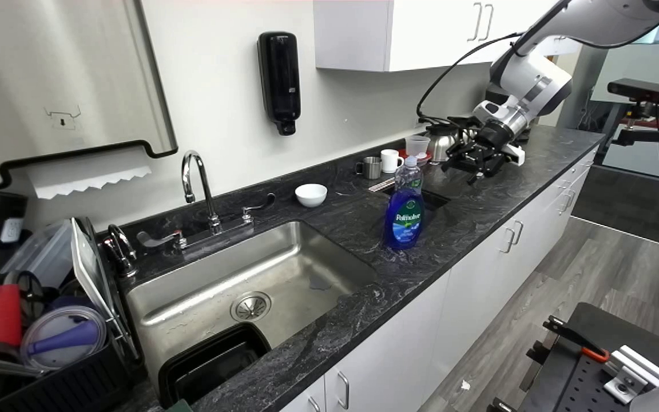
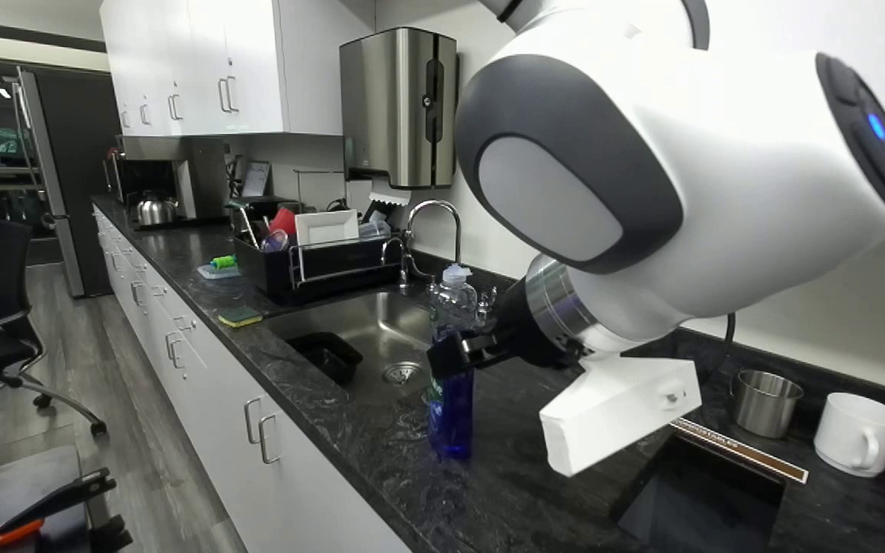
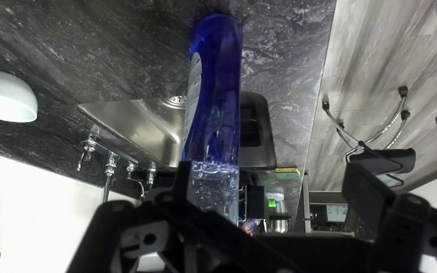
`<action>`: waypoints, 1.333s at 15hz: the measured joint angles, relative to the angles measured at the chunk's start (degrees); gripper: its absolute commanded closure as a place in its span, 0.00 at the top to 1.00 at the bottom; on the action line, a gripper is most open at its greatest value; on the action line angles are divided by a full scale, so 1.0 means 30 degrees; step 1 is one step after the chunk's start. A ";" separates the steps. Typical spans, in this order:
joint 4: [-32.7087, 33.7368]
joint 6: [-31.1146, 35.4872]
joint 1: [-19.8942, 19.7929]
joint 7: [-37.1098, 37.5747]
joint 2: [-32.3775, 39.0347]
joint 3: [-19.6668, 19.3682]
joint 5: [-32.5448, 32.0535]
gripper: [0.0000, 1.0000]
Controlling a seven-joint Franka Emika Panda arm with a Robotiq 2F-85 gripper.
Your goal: Pour some of the soap in the sink
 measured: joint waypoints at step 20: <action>-0.1242 -0.5297 -0.0292 -0.2156 -0.4375 0.0452 -0.7207 1.00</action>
